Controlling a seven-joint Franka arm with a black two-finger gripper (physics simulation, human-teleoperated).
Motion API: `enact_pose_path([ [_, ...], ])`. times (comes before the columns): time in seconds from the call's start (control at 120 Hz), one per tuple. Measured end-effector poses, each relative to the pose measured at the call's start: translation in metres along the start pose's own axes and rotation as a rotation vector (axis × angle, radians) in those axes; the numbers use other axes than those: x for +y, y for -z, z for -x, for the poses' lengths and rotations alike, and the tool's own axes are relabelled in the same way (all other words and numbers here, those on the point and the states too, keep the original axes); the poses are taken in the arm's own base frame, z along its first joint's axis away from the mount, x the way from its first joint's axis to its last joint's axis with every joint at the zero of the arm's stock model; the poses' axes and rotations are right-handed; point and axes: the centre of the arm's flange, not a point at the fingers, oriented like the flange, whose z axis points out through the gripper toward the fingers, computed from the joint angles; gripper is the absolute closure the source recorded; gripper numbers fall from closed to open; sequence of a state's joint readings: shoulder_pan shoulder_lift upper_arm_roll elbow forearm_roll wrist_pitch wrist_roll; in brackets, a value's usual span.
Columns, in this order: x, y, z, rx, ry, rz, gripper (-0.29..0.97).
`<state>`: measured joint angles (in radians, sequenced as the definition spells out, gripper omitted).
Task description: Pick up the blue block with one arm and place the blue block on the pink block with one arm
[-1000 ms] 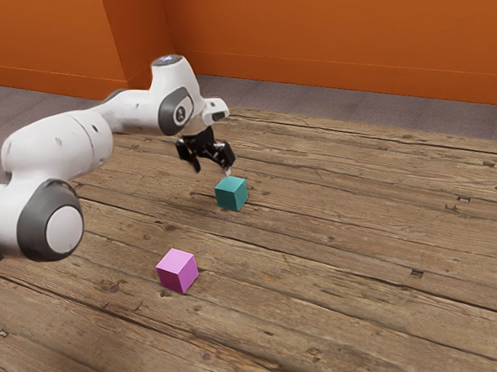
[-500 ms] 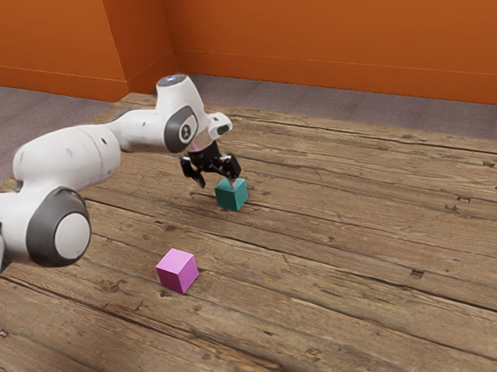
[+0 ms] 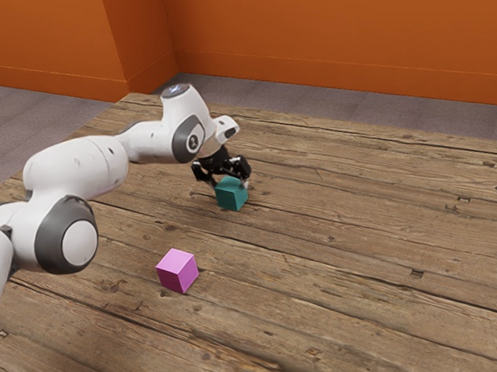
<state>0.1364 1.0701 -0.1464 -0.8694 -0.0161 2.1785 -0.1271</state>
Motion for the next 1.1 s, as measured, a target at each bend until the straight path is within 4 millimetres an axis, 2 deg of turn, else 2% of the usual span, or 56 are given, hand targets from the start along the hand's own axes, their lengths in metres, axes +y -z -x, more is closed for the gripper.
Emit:
enact_pose_path([
  [0.142,-0.003,-0.009,0.002,0.001,-0.021,-0.010,0.00],
  [0.358,-0.002,-0.010,0.000,0.025,-0.077,-0.018,0.00],
  [0.475,-0.002,-0.019,0.002,0.023,-0.099,-0.015,0.01],
  [0.775,-0.001,-0.021,0.002,0.036,-0.133,-0.012,0.21],
  [0.975,0.001,-0.021,0.002,0.037,-0.147,-0.008,0.25],
  [1.058,0.010,-0.022,0.007,0.024,-0.164,-0.010,0.24],
  [1.1,0.014,-0.017,0.009,0.019,-0.172,-0.011,0.25],
])
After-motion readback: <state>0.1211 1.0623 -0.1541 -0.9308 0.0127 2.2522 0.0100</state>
